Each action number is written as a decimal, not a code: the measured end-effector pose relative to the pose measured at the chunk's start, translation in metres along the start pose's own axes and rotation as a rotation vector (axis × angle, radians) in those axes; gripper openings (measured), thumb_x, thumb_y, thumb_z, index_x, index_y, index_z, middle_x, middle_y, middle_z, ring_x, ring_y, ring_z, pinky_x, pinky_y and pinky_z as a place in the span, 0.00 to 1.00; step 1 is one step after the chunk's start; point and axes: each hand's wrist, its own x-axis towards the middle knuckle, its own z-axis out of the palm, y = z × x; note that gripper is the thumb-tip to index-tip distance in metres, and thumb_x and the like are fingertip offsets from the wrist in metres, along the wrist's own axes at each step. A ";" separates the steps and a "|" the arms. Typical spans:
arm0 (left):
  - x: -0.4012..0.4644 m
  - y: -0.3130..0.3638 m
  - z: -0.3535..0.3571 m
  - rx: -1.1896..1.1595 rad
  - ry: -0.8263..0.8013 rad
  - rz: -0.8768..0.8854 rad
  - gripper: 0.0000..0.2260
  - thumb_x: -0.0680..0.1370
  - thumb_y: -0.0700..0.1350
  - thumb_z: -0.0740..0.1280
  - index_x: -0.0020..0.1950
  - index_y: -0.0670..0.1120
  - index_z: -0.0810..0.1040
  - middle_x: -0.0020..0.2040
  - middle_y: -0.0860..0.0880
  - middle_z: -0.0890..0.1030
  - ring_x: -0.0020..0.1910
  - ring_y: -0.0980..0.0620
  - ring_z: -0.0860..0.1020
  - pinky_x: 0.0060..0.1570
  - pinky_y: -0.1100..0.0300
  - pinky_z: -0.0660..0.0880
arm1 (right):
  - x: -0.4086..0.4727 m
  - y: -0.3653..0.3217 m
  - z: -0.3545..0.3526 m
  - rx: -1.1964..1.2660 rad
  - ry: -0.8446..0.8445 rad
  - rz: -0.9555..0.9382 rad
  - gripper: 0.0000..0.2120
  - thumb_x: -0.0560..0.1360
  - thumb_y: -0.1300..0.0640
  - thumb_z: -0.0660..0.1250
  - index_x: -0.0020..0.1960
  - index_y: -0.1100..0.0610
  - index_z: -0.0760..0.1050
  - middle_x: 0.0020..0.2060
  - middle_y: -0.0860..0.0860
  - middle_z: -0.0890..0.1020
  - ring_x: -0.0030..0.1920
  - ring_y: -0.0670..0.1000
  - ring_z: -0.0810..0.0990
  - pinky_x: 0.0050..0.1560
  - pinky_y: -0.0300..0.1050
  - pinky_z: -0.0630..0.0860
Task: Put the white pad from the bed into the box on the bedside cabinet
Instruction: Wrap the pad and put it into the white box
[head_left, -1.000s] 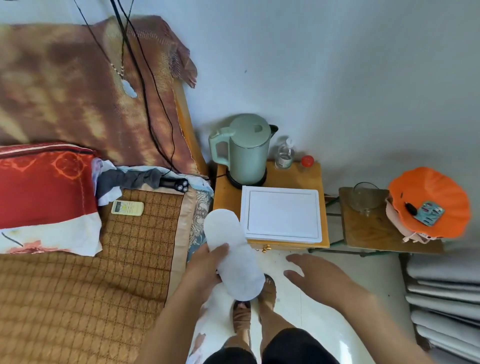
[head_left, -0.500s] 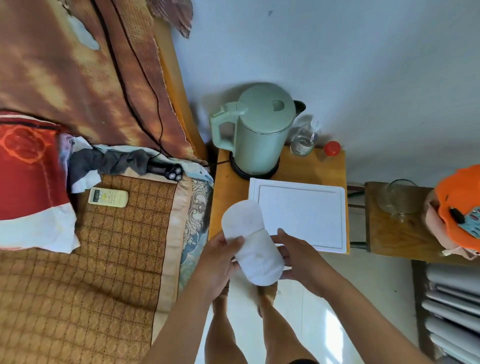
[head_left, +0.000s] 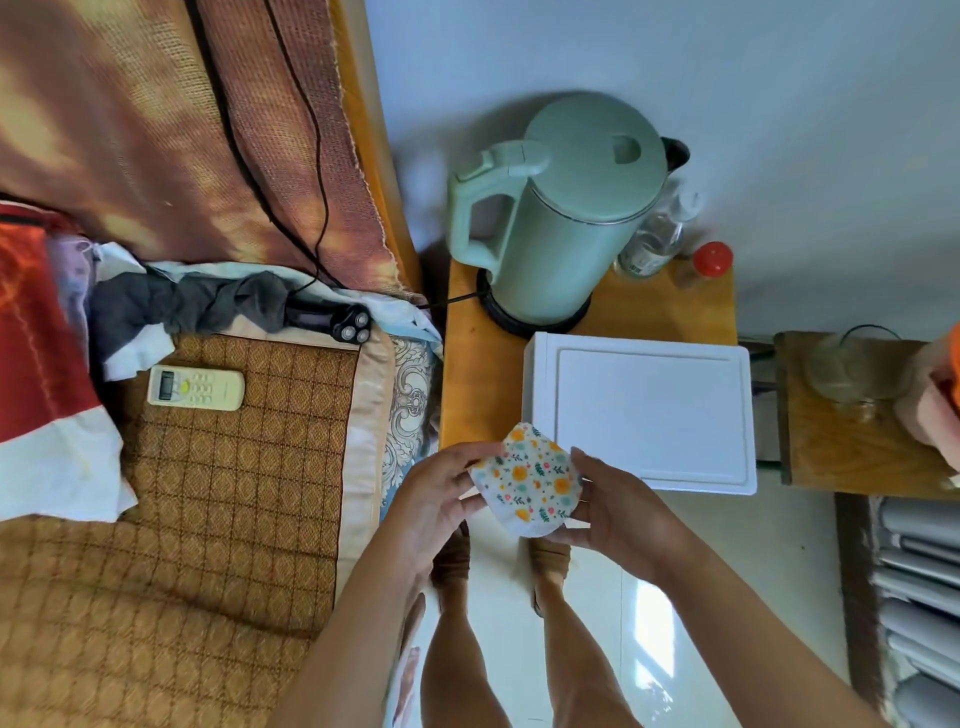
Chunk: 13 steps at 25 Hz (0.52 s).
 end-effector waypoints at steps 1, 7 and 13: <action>0.003 0.000 0.000 -0.015 0.023 -0.002 0.11 0.77 0.37 0.59 0.52 0.43 0.80 0.54 0.40 0.80 0.54 0.44 0.79 0.57 0.46 0.75 | 0.001 0.003 0.002 -0.042 0.003 -0.027 0.15 0.80 0.52 0.57 0.61 0.59 0.73 0.53 0.57 0.82 0.53 0.57 0.82 0.51 0.56 0.81; 0.019 -0.015 0.019 -0.027 0.107 0.076 0.17 0.76 0.32 0.64 0.59 0.50 0.72 0.53 0.42 0.79 0.53 0.42 0.79 0.58 0.43 0.75 | 0.010 0.020 0.018 -0.496 0.145 -0.268 0.15 0.76 0.61 0.64 0.63 0.54 0.73 0.54 0.52 0.83 0.55 0.52 0.81 0.55 0.52 0.81; 0.031 -0.019 0.015 -0.006 -0.006 0.016 0.20 0.75 0.30 0.64 0.60 0.51 0.72 0.54 0.42 0.79 0.54 0.44 0.78 0.59 0.45 0.74 | 0.016 0.020 0.013 -0.241 0.094 -0.187 0.12 0.80 0.51 0.58 0.56 0.52 0.78 0.50 0.51 0.85 0.52 0.51 0.83 0.54 0.54 0.81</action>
